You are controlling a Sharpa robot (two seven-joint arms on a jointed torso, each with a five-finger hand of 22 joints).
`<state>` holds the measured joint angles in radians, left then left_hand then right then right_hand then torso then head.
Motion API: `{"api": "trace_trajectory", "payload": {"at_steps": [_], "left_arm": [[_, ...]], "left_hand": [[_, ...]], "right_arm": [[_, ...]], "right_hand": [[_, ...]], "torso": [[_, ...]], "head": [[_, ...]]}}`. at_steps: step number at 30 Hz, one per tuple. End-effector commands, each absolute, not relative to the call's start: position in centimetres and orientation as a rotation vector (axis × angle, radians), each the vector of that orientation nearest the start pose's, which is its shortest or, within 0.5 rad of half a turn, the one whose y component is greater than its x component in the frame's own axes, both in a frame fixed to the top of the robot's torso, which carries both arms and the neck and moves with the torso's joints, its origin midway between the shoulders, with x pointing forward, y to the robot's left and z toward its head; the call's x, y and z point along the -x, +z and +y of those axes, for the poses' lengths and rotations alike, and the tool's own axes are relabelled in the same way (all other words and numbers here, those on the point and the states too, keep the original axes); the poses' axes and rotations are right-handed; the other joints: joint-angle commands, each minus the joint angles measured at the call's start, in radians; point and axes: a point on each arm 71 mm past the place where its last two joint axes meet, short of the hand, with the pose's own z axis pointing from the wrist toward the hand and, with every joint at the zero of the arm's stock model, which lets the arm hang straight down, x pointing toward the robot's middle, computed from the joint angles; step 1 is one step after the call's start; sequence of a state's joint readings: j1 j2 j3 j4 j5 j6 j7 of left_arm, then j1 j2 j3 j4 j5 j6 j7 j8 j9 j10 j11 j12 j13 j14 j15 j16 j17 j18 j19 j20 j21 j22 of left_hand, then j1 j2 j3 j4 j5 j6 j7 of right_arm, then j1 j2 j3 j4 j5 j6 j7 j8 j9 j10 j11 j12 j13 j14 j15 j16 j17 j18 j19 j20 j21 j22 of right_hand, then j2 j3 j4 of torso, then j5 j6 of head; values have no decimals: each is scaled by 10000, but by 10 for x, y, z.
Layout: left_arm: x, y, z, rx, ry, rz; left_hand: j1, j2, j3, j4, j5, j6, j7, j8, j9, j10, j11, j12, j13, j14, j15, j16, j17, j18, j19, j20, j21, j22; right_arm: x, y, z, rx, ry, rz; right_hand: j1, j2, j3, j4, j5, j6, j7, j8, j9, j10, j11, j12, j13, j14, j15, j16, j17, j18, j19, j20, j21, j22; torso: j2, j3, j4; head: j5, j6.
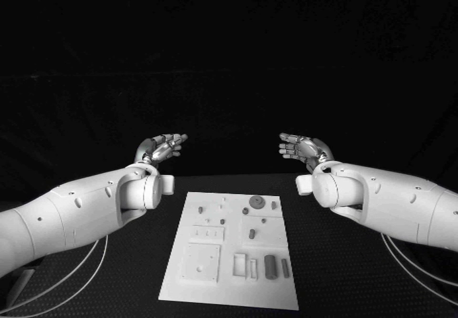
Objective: Assemble the parts on the task board
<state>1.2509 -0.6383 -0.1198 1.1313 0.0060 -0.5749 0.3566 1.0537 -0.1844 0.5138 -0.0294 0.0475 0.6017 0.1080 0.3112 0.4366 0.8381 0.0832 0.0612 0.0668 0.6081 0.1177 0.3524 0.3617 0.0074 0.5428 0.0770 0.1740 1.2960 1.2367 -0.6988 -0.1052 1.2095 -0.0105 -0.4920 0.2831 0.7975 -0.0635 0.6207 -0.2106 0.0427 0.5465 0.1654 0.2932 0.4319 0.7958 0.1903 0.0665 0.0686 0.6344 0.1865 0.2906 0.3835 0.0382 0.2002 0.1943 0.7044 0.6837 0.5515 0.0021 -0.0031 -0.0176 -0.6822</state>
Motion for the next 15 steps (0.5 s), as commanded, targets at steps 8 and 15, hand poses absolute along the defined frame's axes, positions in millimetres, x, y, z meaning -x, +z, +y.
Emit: {"api": "trace_trajectory", "payload": {"at_steps": [8,15], "left_arm": [[-588,-184,256,11952,-11048,13996],[-585,-189,257,11383,-11364,14501]], "left_hand": [[419,85,56,31,57,345,223,181,134,511,252,164,71,577,173,302,204,-74,479,-175,244,368],[848,459,-109,-405,140,1422,578,631,267,2527,440,1093,428,2630,5,1475,767,242,1805,-586,1084,386]], "right_arm": [[-567,-200,-256,-11980,11607,16693],[-582,-196,-257,-5279,8201,17235]], "right_hand": [[1376,-308,446,-764,62,1122,225,663,331,1372,23,445,170,1099,202,636,346,507,773,-35,513,311],[2087,-474,671,-789,71,1758,176,894,359,2306,-145,767,299,2095,-192,1141,589,872,1728,-109,713,266]], "torso": [[1,0,0],[50,-50,12]], "head": [[-2,-1],[39,28]]}}
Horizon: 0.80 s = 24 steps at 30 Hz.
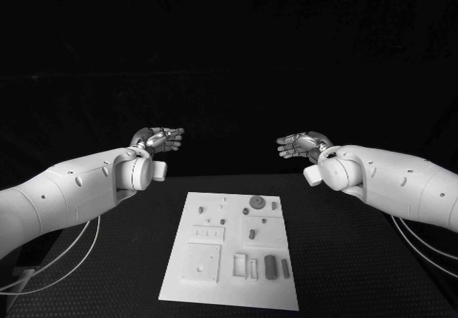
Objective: Assemble the parts on the task board
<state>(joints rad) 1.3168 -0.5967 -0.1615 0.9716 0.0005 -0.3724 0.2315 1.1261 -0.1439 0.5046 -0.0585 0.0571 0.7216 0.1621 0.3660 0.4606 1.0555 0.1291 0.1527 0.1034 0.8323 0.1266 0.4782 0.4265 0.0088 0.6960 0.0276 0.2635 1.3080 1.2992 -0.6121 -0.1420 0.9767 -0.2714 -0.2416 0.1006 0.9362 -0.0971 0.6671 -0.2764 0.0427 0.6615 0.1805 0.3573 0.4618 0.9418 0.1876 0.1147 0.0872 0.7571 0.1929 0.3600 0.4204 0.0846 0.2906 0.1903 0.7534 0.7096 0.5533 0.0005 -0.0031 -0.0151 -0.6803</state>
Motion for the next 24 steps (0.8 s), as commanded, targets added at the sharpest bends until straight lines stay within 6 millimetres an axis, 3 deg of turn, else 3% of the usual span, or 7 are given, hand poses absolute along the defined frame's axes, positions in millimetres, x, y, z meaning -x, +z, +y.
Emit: {"api": "trace_trajectory", "payload": {"at_steps": [1,3,6,12,15,18,24], "left_arm": [[-584,-188,257,11304,-11419,14534],[-582,-189,258,11219,-11459,14607],[-577,-189,259,10966,-11604,14766],[-564,-187,257,10723,-12197,14917],[-557,-185,253,10605,-12545,15009],[-552,-185,251,10560,-12756,15089],[-543,-184,249,10550,-13095,15240]], "left_hand": [[193,112,-35,-233,60,349,34,105,29,507,-68,244,77,512,-129,275,174,245,380,-137,296,259],[384,272,-25,-545,180,819,-10,250,101,1095,-241,523,215,900,-278,515,348,275,648,-268,583,261],[540,373,18,-866,230,1052,-47,246,119,1484,-365,685,320,1272,-405,771,528,288,839,-388,851,262],[492,426,59,-1149,241,1189,-59,148,113,1732,-457,748,405,1477,-499,971,696,241,928,-500,1086,249],[388,415,49,-1184,230,1204,-52,93,107,1733,-452,721,417,1565,-546,1079,773,241,1004,-546,1209,251],[352,393,44,-1197,229,1190,-57,66,102,1708,-441,697,414,1568,-553,1100,792,239,1009,-556,1238,249],[238,349,59,-1249,217,1142,-60,-31,89,1510,-343,550,379,1522,-558,1136,841,225,983,-572,1319,239]], "right_arm": [[-582,-196,-256,-4973,8023,17261],[-583,-197,-252,-4123,7617,17313],[-583,-196,-249,-3097,7116,17319],[-582,-201,-239,-1526,6474,17457],[-580,-205,-237,-765,6124,17527],[-579,-207,-235,-245,5925,17527],[-575,-211,-224,1038,5621,17436]], "right_hand": [[839,-170,271,-126,89,786,-6,312,67,1110,-229,381,163,1194,-442,615,317,533,1181,-91,294,-12],[1090,-198,411,-119,76,1020,-57,323,26,1465,-367,437,220,1598,-642,766,452,719,1706,-88,253,-138],[1256,-191,524,-126,80,1372,-142,372,13,1842,-505,461,285,2176,-901,969,656,962,2387,-96,290,-232],[1421,-235,577,-140,116,1759,-206,348,-10,2259,-653,382,351,3464,-1461,1490,1178,1493,3891,-185,782,-161],[1474,-288,546,-145,103,1874,-216,303,-27,2413,-715,317,370,4161,-1758,1808,1542,1755,4644,-249,1125,-60],[1516,-352,534,-148,111,1921,-222,241,-47,2484,-747,223,371,4420,-1837,1887,1808,1772,4986,-337,1210,-53],[1683,-540,204,-161,143,1972,-224,57,-111,2718,-897,54,454,5355,-2059,2726,2688,1772,6106,-862,1811,197]], "torso": [[39,-35,27],[54,-34,47],[121,-45,64],[323,-33,131],[492,-43,235],[625,-47,303],[1000,-67,458]], "head": [[4,4],[-7,17],[-33,46],[-96,65],[-179,118],[-220,158],[-296,264]]}}
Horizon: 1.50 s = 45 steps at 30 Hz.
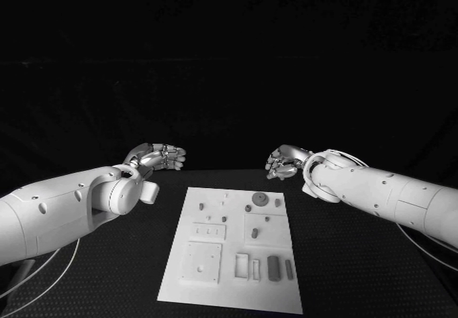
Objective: Assemble the parts on the task board
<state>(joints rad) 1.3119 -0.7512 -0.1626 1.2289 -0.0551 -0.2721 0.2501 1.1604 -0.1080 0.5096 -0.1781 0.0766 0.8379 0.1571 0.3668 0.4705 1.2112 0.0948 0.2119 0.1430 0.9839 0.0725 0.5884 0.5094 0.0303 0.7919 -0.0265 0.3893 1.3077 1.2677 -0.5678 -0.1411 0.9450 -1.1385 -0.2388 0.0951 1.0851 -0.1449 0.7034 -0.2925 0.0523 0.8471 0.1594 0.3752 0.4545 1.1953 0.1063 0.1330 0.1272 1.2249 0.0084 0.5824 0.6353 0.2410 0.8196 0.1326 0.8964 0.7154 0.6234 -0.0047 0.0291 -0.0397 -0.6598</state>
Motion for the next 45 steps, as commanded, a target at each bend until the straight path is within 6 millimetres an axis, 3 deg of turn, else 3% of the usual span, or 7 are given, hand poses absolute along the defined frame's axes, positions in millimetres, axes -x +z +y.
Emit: {"api": "trace_trajectory", "payload": {"at_steps": [1,8,11,16,24,26,45], "left_arm": [[-540,-183,249,10562,-13134,15261],[-532,-182,248,10580,-13375,15331],[-530,-181,246,10568,-13438,15366],[-530,-182,243,10542,-13502,15421],[-531,-182,241,10551,-13549,15462],[-530,-182,241,10557,-13546,15464],[-529,-182,243,10596,-13531,15516]], "left_hand": [[-111,-12,10,-55,22,-22,-9,-42,-10,-55,6,-48,-19,2,-17,34,14,10,22,-31,66,242],[-184,-19,9,-54,17,-34,9,-76,-11,-105,35,-90,-24,-21,-12,43,31,6,2,-29,94,240],[-197,-20,10,-55,16,-36,14,-82,-10,-111,39,-96,-24,-25,-11,45,34,6,-1,-28,100,240],[-227,-25,9,-56,16,-37,30,-93,-9,-130,48,-112,-26,-34,-10,48,41,6,-11,-28,111,239],[-270,-20,12,-53,18,-30,60,-105,-5,-153,61,-133,-27,-48,-7,52,50,6,-23,-26,128,238],[-279,-20,12,-52,17,-29,63,-108,-5,-159,64,-138,-27,-51,-6,52,51,7,-26,-25,131,238],[-329,-24,21,-55,15,-33,98,-133,-1,-190,80,-166,-27,-66,-1,61,65,10,-46,-22,156,237]], "right_arm": [[-574,-212,-221,1374,5542,17409],[-567,-220,-204,2654,5311,17442],[-565,-222,-201,3006,5211,17455],[-561,-226,-195,3467,5140,17474],[-556,-230,-188,4047,4940,17431],[-556,-231,-187,4174,4885,17413],[-550,-236,-179,4764,4676,17391]], "right_hand": [[220,-86,-239,-4,62,128,-23,-146,-46,178,-106,-173,62,854,-232,723,701,208,1024,-382,545,222],[310,-65,-664,8,150,280,-86,-318,-96,266,-175,-481,164,1319,-324,2776,2078,208,1926,-1125,1852,1051],[297,-42,-632,1,135,350,-134,-341,-92,258,-155,-581,168,1253,-302,3218,2297,208,1967,-1237,2066,1237],[306,-28,-579,1,120,401,-172,-370,-93,233,-141,-648,148,1255,-292,3616,2435,208,2053,-1339,2272,1408],[281,-59,-546,5,104,459,-182,-390,-91,247,-146,-649,133,1252,-297,3991,2531,208,2140,-1437,2468,1571],[263,-68,-548,7,103,466,-179,-392,-91,252,-148,-647,131,1248,-299,4034,2538,208,2149,-1447,2488,1589],[102,-198,-569,8,191,467,-167,-435,-100,184,-132,-672,97,1174,-284,4236,2528,208,2154,-1494,2550,1672]], "torso": [[347,-23,158],[746,-73,288],[841,-79,308],[998,-89,335],[1138,-108,314],[1196,-122,424],[1381,-150,459]], "head": [[-67,66],[-232,156],[-274,151],[-325,145],[-318,150],[-410,172],[-381,121]]}}
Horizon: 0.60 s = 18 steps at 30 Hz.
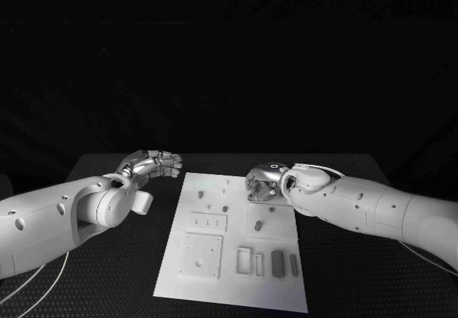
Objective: Assemble the parts on the task board
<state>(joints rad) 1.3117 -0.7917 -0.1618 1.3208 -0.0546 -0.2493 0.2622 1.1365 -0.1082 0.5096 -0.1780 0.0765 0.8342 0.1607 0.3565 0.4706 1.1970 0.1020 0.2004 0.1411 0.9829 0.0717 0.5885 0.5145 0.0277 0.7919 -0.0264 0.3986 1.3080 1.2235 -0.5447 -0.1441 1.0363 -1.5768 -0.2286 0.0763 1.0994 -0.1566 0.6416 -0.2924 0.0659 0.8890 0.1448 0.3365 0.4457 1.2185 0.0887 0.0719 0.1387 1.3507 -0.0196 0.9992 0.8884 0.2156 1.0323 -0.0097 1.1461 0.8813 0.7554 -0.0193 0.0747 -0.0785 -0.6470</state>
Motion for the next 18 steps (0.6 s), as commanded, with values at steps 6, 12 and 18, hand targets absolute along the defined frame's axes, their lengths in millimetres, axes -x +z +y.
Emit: {"api": "trace_trajectory", "payload": {"at_steps": [6,12,18], "left_arm": [[-529,-182,243,10602,-13519,15528],[-530,-182,242,10594,-13528,15543],[-530,-182,242,10600,-13524,15558]], "left_hand": [[-106,-22,24,-54,12,2,71,-38,-1,-54,12,-59,-8,-58,9,64,19,38,-49,-22,71,233],[-117,-21,27,-54,10,-3,76,-45,-1,-60,15,-64,-8,-59,9,66,23,39,-52,-21,77,233],[-130,-17,30,-51,7,-7,81,-52,0,-66,18,-70,-7,-60,9,69,26,40,-55,-20,84,233]], "right_arm": [[-549,-238,-180,5025,4413,17357],[-547,-240,-177,5202,4400,17379],[-546,-242,-172,5301,4495,17388]], "right_hand": [[-11,-104,89,5,35,77,-28,-41,-8,-47,43,-49,-21,-99,-3,102,-16,462,26,-83,56,24],[19,-121,155,10,-6,149,-44,-18,4,11,25,-19,-11,-118,-21,155,-38,462,32,-93,63,43],[-24,-104,202,15,-39,263,-75,23,24,132,-12,24,17,-138,-56,215,-73,462,48,-98,76,68]], "torso": [[153,-32,-3],[198,-38,-26],[243,-39,-5]], "head": [[-27,-15],[-33,-25],[-21,-22]]}}
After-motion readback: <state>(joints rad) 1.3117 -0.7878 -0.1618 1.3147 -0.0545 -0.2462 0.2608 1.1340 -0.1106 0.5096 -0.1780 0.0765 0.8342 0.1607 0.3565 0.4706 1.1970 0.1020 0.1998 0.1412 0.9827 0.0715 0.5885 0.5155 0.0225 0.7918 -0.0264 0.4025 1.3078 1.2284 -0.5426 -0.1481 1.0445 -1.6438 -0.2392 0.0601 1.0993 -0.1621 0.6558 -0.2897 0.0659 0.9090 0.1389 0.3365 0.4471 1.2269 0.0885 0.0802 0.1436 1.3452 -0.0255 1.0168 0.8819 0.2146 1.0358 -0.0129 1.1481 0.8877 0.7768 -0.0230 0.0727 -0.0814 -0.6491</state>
